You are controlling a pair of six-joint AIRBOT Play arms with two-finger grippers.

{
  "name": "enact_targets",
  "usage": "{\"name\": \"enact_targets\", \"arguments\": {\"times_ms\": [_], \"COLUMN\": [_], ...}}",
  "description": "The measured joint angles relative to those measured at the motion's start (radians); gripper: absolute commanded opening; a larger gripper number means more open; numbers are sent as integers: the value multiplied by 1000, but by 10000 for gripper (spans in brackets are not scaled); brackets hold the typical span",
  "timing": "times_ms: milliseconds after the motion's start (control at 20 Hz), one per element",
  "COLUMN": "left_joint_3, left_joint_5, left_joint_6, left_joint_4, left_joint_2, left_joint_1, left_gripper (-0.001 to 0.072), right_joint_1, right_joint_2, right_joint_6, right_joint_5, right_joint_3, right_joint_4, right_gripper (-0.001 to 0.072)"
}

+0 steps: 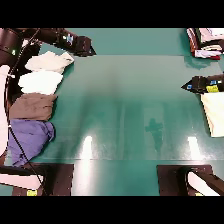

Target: Fold the shirts.

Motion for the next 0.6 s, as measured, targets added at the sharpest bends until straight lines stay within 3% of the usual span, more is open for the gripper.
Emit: {"name": "enact_targets", "arguments": {"times_ms": [200,250,300,450,600], "left_joint_3": [0,0,0,-1,-2], "left_joint_5": [80,101,122,171,208], "left_joint_6": [1,8,24,20,-66], "left_joint_4": [-1,8,32,228,503], "left_joint_2": [0,-1,-2,-17,-68], "left_joint_1": [2,2,1,4,49], "left_gripper": [38,332,560,550,550], "right_joint_1": [0,0,0,0,0], "right_joint_2": [0,0,0,0,0], "right_joint_6": [0,0,0,0,0], "right_joint_5": [-3,-3,-3,-2,0], "right_joint_3": [0,0,0,0,0], "right_joint_4": [0,0,0,1,1], "right_gripper": [18,18,18,18,18]}}
